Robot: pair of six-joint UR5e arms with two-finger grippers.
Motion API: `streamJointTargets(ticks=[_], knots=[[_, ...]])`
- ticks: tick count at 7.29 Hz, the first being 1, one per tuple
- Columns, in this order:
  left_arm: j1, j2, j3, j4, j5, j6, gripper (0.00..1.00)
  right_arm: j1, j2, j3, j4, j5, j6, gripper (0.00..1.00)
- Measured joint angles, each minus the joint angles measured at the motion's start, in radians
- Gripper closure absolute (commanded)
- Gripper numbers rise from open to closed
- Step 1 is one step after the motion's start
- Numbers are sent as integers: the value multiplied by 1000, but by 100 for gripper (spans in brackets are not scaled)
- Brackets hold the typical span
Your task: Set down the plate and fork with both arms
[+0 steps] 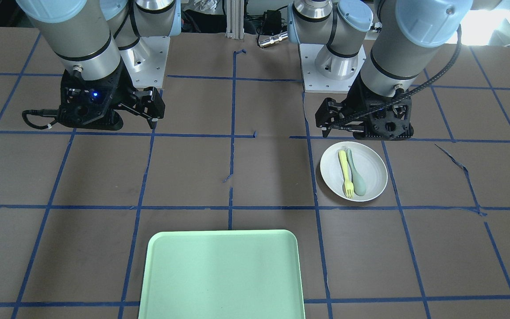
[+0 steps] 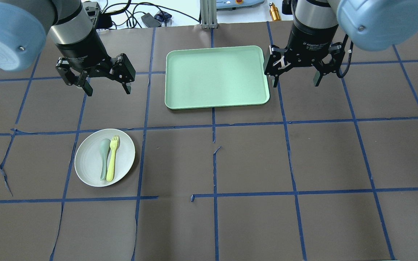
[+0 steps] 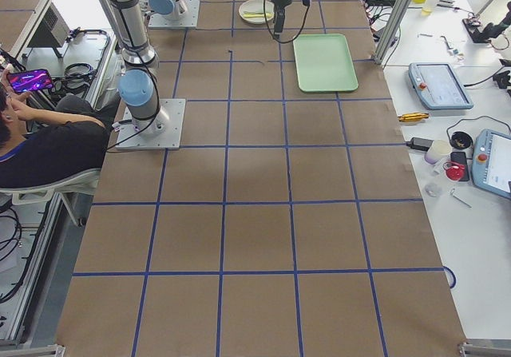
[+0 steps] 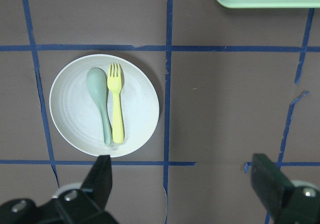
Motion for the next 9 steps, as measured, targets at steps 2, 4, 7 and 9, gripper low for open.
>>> streamJointTargets(ticks=[2,4,7,9], knots=[[-11,-6,0,1,-2,-1,0,-1,-1,-1,6,-3,0,0],[-12,-8,0,2,1,0,0,0,-3,-2,9,4,0,0],[-15,-5,-1,5,1,1,0,1,-2,1,5,8,-1,0],[-16,-7,-1,6,-1,-1,0,1,-1,6,3,9,0,0]])
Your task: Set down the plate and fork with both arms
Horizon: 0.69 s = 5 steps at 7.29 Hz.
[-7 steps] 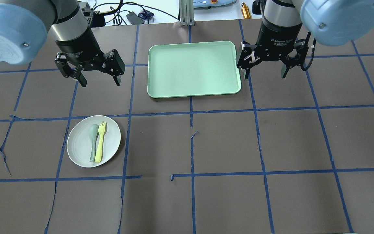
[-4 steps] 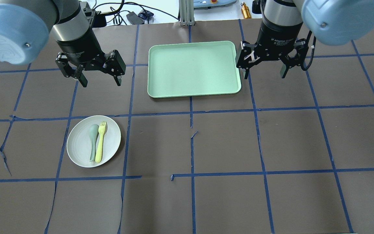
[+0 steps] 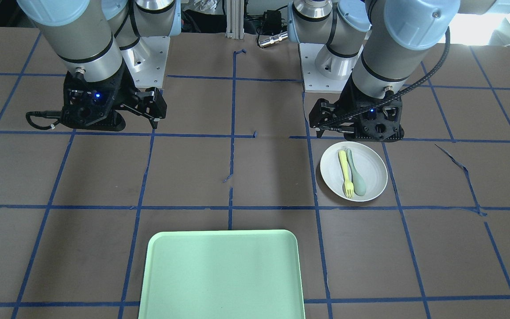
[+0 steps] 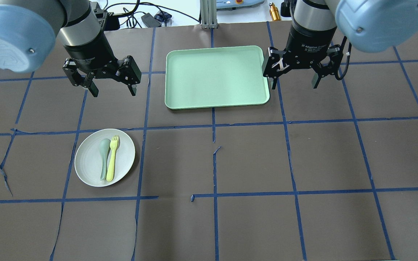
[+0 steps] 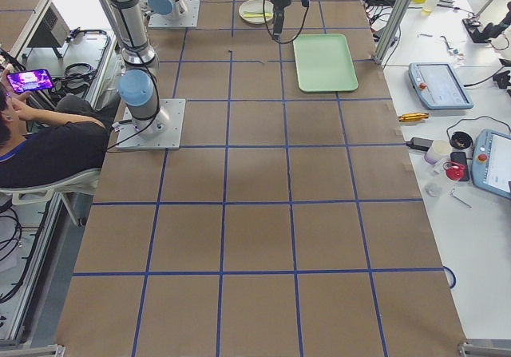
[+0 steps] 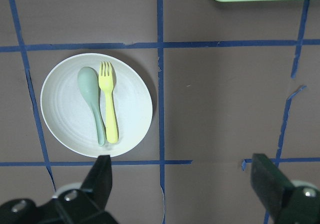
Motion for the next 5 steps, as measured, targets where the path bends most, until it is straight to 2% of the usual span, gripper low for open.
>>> streamJointTargets(ticks=[5], knots=[[0,-2,-1,2,-12,-13,0,0,5,3,-2,-1,1,0]])
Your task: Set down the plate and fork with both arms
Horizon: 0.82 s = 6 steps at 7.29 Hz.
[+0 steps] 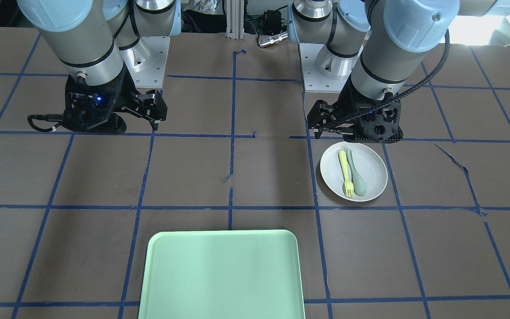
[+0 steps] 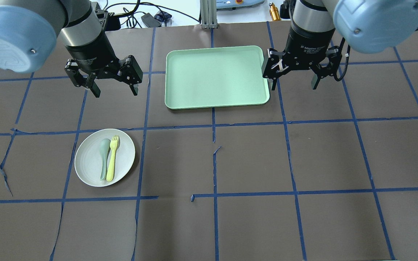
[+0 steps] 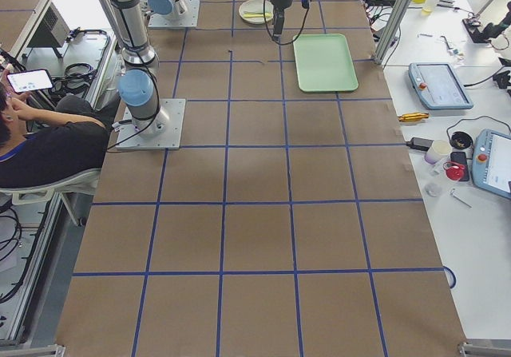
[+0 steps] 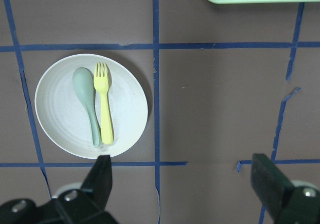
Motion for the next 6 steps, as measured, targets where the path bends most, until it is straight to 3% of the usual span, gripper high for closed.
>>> streamJointTargets(ticks=[6], knots=[[-18,-2,1,2,2,14,0,1,1,2,-2,0,7,0]])
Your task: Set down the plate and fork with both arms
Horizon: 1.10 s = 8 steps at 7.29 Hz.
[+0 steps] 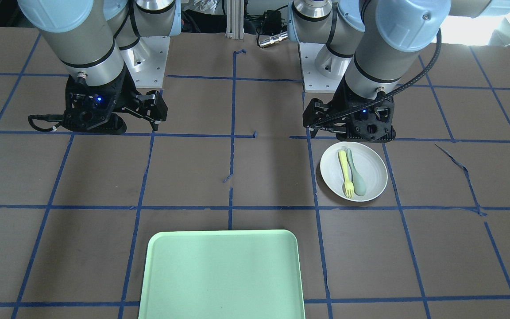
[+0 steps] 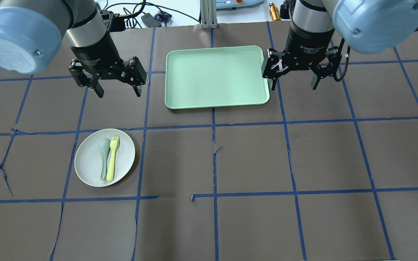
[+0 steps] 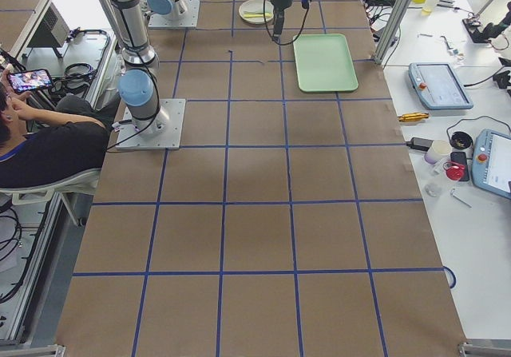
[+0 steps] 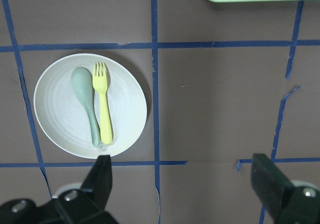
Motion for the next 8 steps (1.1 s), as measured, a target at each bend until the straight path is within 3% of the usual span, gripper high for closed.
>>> streamJointTargets(ticks=[8], knots=[[15,8,-1,-20,19,-5,0,-1,0,-1,4,-6,0,0]])
